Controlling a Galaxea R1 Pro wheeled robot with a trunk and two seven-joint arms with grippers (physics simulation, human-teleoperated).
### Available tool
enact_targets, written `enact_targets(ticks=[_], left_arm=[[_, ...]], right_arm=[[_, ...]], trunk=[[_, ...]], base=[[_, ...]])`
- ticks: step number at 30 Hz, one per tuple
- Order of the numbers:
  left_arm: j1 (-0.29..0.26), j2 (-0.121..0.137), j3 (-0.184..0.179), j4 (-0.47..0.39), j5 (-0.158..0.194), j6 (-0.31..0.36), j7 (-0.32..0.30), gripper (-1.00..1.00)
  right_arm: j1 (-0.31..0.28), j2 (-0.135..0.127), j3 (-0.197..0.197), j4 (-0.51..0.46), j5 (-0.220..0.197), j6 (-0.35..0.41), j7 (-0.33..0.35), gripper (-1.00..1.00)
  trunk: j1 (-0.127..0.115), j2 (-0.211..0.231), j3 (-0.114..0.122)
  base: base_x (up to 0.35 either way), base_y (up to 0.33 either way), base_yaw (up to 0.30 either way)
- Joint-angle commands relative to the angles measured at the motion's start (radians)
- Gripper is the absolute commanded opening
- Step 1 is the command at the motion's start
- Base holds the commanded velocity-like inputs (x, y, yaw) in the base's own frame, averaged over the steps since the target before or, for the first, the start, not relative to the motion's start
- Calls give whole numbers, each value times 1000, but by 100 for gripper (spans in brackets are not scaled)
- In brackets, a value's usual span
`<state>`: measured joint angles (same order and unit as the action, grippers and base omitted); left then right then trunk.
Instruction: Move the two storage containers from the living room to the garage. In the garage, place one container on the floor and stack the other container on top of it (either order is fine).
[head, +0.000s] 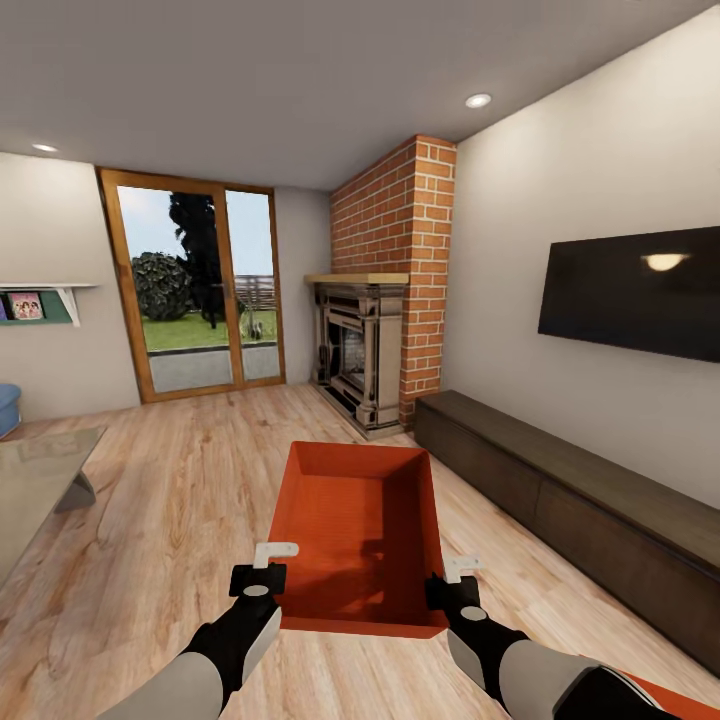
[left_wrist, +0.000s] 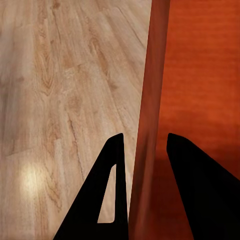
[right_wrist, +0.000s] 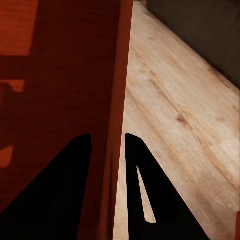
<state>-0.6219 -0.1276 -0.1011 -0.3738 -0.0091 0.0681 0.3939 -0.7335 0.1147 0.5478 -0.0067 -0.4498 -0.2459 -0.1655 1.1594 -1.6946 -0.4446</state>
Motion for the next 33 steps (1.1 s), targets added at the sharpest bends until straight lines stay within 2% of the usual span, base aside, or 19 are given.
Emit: enact_targets(ticks=[1, 4, 5, 6, 10, 16, 33], left_arm=[[-1, -6, 9, 2, 29, 6, 6, -100], [-1, -6, 9, 1, 28, 6, 6, -100], [-1, -7, 9, 1, 35, 5, 6, -100], [-1, -9, 9, 1, 72, 4, 5, -100], [-1, -10, 9, 0, 84, 5, 6, -100], [-1, -12, 9, 1, 86, 5, 6, -100], [-1, -11, 8, 1, 86, 4, 2, -100]], right_arm=[[-1, 0, 7, -1, -10, -20, -42, -100], [-1, 0, 7, -1, -11, -20, -42, -100], [-1, 0, 7, -1, -11, -20, -42, -100], [-1, 0, 7, -1, -12, -20, -42, -100], [-1, 0, 7, -1, -12, -20, -42, -100], [-1, -1, 5, -1, -12, -20, -42, -100], [-1, 0, 6, -1, -9, -19, -42, -100]], trunk=[[0, -1, -1], [0, -1, -1], [0, -1, -1], [0, -1, -1], [0, -1, -1], [0, -1, -1], [0, -1, -11]], base=[[0, 0, 0], [0, 0, 0], [0, 0, 0], [0, 0, 0], [0, 0, 0], [0, 0, 30], [0, 0, 234]])
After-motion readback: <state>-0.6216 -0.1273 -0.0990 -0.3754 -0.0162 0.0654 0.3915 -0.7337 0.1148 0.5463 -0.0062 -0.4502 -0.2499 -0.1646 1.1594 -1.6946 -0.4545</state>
